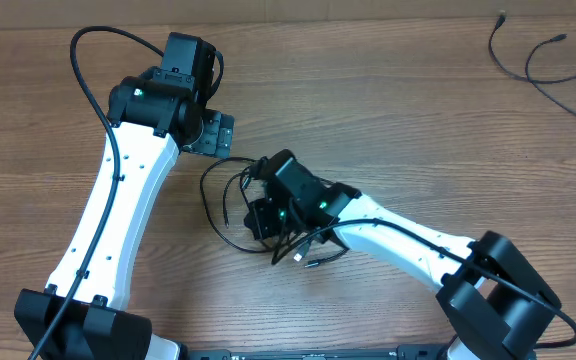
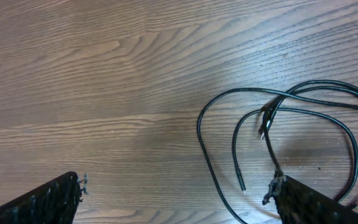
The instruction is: Untangle cables
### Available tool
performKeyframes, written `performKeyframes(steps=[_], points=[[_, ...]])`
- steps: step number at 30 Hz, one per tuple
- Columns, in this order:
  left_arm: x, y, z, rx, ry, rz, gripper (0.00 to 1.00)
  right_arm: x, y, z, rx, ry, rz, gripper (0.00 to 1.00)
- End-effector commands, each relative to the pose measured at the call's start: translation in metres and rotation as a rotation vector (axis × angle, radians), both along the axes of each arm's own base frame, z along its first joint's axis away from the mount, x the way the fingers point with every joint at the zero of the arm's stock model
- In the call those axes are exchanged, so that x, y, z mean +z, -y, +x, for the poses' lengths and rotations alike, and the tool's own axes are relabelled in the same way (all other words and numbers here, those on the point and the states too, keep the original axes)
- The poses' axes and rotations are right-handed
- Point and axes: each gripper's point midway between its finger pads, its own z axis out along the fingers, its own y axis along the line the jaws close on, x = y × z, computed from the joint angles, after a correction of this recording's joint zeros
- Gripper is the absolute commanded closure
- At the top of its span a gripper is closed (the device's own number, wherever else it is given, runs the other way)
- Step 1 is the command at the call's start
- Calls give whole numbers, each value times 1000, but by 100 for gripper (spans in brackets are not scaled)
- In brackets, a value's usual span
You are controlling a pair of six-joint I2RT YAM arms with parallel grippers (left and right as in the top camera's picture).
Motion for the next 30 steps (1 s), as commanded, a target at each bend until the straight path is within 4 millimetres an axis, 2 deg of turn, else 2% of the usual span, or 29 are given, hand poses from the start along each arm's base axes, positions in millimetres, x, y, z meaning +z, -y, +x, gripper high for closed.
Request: performKeyframes(steps=[1, 2, 5, 9, 10, 14, 15, 16, 19, 22, 27, 30], points=[[-3, -2, 1, -10, -7, 19, 0, 36, 23, 18, -60, 17, 59, 96], [-3, -2, 1, -10, -7, 19, 0, 46, 30, 22, -77, 28, 73, 96], [-3, -2, 1, -10, -7, 19, 0, 95, 58, 38, -151, 103, 138, 96], [-3, -2, 1, -10, -7, 19, 0, 175, 101, 45, -237, 258, 265, 96], [-3, -2, 1, -10, -7, 19, 1, 189, 108, 44, -250, 291, 286, 96], [-3, -2, 1, -10, -7, 19, 1, 275, 150, 21, -308, 512, 421, 96], [-3, -2, 1, -10, -7, 19, 0, 281, 152, 18, -312, 530, 432, 96], [-3, -2, 1, -10, -7, 19, 0, 301, 163, 10, -330, 593, 462, 96], [-3, -2, 1, -10, -7, 19, 0, 338, 186, -6, -392, 733, 510, 96], [-3, -2, 1, -10, -7, 19, 0, 353, 203, -13, -462, 802, 511, 96], [-3, -2, 1, -10, -7, 19, 0, 343, 207, -11, -484, 777, 476, 96], [-3, -2, 1, -10, -8, 19, 0, 336, 216, -5, -541, 777, 430, 96]])
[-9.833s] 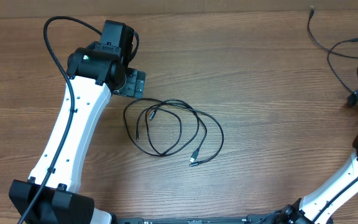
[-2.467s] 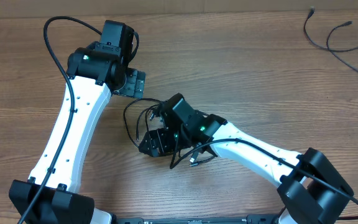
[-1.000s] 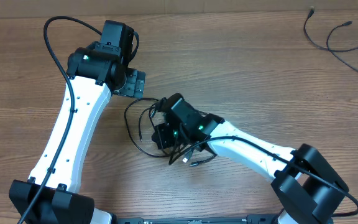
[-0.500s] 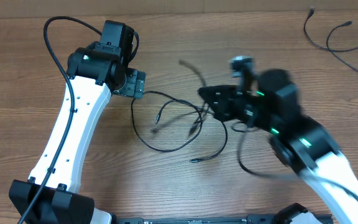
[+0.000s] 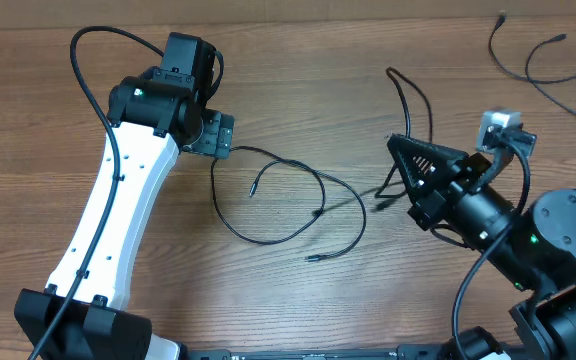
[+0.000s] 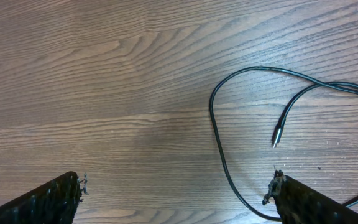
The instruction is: Untangle cables
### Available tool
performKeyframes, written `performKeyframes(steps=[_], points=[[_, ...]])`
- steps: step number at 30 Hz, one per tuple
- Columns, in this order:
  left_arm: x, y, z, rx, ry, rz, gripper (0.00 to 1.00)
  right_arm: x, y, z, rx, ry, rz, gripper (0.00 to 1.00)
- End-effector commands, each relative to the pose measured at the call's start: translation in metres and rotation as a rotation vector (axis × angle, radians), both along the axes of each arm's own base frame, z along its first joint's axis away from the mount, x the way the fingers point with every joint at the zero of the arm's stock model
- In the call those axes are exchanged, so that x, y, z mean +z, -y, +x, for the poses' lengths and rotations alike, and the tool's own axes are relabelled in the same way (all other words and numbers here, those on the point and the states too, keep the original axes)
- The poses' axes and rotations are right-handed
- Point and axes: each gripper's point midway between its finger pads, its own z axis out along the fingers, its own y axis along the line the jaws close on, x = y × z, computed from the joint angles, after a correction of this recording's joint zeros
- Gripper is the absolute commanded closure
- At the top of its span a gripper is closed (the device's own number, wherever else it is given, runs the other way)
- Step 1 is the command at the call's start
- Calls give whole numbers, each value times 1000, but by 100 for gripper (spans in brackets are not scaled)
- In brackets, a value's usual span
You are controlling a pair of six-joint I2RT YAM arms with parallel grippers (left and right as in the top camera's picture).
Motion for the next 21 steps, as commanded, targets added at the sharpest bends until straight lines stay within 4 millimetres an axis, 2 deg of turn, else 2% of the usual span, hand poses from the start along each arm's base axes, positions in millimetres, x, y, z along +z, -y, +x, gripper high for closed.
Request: performKeyframes(steps=[1, 6, 10, 12, 15, 21], points=[[-3, -2, 1, -9, -8, 19, 0, -4, 20, 10, -131, -9, -21, 96], [-3, -2, 1, -9, -8, 19, 0, -35, 72, 25, -435, -98, -135, 96], [-3, -2, 1, -9, -8, 19, 1, -53, 114, 25, -660, -149, -247, 96], [-3, -2, 1, -9, -8, 19, 0, -61, 129, 23, -739, -173, -298, 96], [-3, -2, 1, -9, -8, 19, 0, -78, 142, 25, -812, -226, -390, 96], [-3, -2, 1, -9, -8, 19, 1, -109, 143, 49, -838, -323, -487, 96]])
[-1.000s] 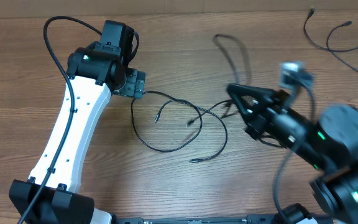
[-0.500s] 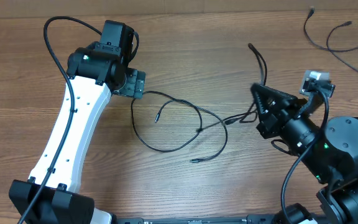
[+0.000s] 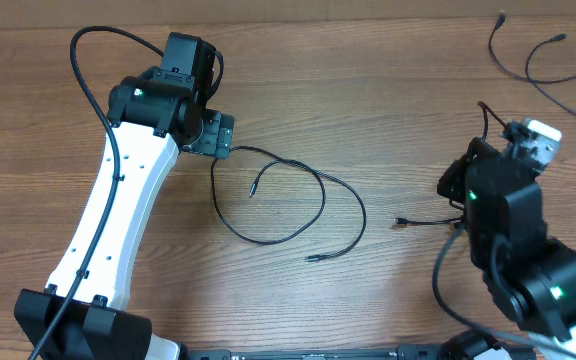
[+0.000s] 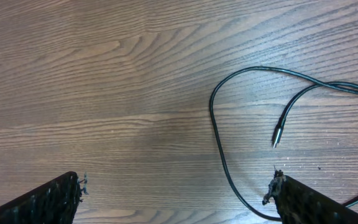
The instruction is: Untangle cables
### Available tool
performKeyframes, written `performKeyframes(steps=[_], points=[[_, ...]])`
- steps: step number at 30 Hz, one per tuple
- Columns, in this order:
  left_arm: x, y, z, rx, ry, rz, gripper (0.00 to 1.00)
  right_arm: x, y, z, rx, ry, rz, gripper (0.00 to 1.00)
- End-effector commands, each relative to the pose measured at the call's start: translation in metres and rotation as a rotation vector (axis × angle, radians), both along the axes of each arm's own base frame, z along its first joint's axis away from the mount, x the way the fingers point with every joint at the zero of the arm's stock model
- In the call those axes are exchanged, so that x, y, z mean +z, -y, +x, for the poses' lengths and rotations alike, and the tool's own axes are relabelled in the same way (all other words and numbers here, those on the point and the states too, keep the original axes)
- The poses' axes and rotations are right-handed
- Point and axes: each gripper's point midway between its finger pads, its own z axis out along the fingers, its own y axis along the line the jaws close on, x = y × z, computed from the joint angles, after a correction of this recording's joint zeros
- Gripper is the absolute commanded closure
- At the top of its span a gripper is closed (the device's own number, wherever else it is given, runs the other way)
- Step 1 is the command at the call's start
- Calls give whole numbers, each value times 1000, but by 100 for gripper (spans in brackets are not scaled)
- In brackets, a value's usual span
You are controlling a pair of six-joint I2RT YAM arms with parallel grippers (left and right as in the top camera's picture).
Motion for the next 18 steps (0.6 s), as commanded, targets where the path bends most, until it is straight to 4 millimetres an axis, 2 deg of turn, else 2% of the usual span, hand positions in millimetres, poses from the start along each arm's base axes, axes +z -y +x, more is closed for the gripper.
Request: performKeyframes(steps=[1, 5, 7, 11, 18], points=[[-3, -2, 1, -10, -7, 19, 0, -16, 12, 17, -70, -54, -41, 96], [-3, -2, 1, -10, -7, 19, 0, -41, 19, 36, -80, -135, 3, 96], [-3, -2, 1, -10, -7, 19, 0, -50, 32, 45, -115, -156, 30, 96], [-3, -2, 1, -10, -7, 19, 0, -65, 75, 57, -225, -185, 90, 96], [-3, -2, 1, -10, -7, 19, 0, -91, 155, 60, -380, -204, 261, 96]])
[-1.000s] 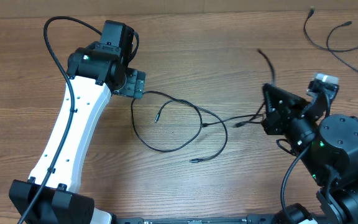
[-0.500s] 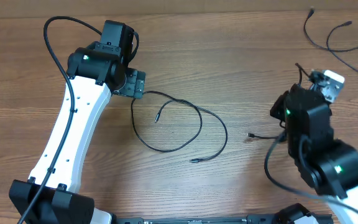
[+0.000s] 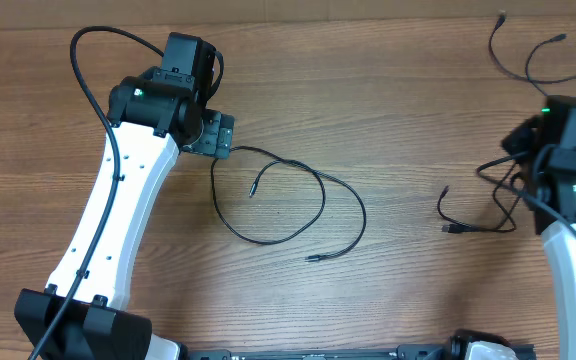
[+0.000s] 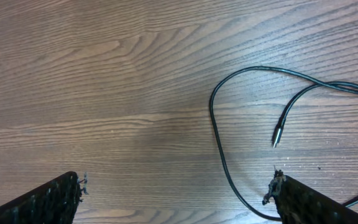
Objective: Untangle cables
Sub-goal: 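Lay the cable down at the right side and release it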
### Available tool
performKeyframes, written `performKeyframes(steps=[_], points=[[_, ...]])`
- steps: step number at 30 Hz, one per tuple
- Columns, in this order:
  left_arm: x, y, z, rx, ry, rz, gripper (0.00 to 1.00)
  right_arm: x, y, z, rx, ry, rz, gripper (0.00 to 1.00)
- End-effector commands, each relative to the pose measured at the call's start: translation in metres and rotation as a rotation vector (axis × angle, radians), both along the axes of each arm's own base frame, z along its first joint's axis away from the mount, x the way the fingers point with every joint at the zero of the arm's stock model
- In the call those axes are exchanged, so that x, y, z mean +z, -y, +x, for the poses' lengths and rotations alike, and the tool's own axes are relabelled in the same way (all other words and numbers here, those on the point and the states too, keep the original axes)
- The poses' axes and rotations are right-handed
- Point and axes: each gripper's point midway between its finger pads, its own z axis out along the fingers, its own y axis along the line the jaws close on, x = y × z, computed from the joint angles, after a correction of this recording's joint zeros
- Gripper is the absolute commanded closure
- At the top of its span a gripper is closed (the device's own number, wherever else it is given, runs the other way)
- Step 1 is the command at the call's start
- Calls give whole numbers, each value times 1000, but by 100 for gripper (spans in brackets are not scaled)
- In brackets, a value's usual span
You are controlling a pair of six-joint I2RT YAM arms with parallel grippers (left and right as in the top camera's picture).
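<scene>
A long thin black cable (image 3: 324,200) lies in an open loop on the wooden table (image 3: 398,110), with a plug end (image 3: 253,190) inside the loop. My left gripper (image 3: 218,135) hovers by the loop's upper left end, open and empty. In the left wrist view the gripper (image 4: 176,185) is spread wide, its fingers (image 4: 48,202) at the bottom corners, and the cable (image 4: 212,109) curves between them with the plug (image 4: 277,134). At the right edge my right gripper (image 3: 526,145) is shut on a short black cable (image 3: 478,230), which trails onto the table.
A third black cable (image 3: 528,62) lies at the far right corner. The left arm (image 3: 118,210) stretches from the near left edge. The right arm (image 3: 573,250) rises along the right edge.
The right arm has moved further to the right edge with the short cable, whose free end now rests on the table. The left gripper and the long cable have not moved.
First the right gripper was down in a tangled bundle at mid-table. Then it was lifted to the right with one cable, and the long cable lay alone in a loop. It then stood further right, and now the two cables lie well apart.
</scene>
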Motion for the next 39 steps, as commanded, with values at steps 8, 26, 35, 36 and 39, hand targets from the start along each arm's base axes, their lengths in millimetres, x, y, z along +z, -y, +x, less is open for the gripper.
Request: performKeyframes(steps=[8, 26, 35, 36, 39], points=[[-3, -2, 1, -9, -7, 19, 0, -40, 109, 22, -175, 92, 130, 96], [-3, -2, 1, -9, -7, 19, 0, -33, 227, 83, -329, 463, -140, 95], [-3, -2, 1, -9, -7, 19, 0, -49, 245, 57, -448, 374, -170, 0], [-3, -2, 1, -9, -7, 19, 0, -54, 243, 55, -448, 351, -160, 0], [-3, -2, 1, -9, -7, 19, 0, -73, 232, 56, -405, 288, -95, 0]])
